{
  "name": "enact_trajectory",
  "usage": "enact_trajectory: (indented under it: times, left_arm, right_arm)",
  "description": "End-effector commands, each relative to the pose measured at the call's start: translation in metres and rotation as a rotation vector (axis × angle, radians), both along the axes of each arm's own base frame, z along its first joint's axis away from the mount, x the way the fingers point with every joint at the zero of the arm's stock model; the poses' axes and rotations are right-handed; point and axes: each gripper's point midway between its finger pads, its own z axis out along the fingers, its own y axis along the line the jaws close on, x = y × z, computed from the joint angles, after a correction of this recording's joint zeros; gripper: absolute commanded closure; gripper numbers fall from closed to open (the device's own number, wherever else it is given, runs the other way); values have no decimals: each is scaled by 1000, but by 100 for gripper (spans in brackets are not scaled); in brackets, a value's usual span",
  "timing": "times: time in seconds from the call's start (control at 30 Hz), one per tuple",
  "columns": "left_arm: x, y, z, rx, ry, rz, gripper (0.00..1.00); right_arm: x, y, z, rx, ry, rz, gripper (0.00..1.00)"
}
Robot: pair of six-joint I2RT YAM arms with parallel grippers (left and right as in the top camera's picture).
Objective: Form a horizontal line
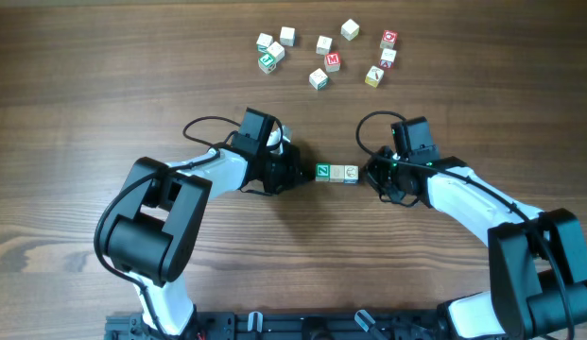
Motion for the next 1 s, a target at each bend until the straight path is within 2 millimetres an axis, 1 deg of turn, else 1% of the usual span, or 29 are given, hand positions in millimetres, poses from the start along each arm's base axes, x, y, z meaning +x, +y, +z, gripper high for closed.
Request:
enact_trajectory:
  times: [0.0,0.1,0.17,0.27,0.4,0.67,0.73,0.97]
  left_arm:
    - [-4,3,-11,25,5,-7,96]
    - [-4,4,-11,27,9,-7,96]
    - [-4,4,-11,27,9,-7,96]
    - [-4,4,-11,27,9,-7,96]
    - [-4,4,-11,27,9,-7,96]
    - [-5,4,-12,29,12,-7,96]
    - [-7,5,-13,33,21,-7,96]
    - [-6,7,-14,48,20,-1,96]
  right_arm:
    - [-2,-10,-9,-70,0,-3,95]
    - [-2,-10,-9,-69,0,2,96]
    - [-4,-4,-7,-45,0,44,95]
    - [-15,5,-7,7,38,86,95]
    - [-36,20,-5,103,125,125,96]
    - [-54,15,-10,86,203,131,95]
    - [-54,13,-10,69,186,161,96]
    - [-54,11,-11,54,187,156,95]
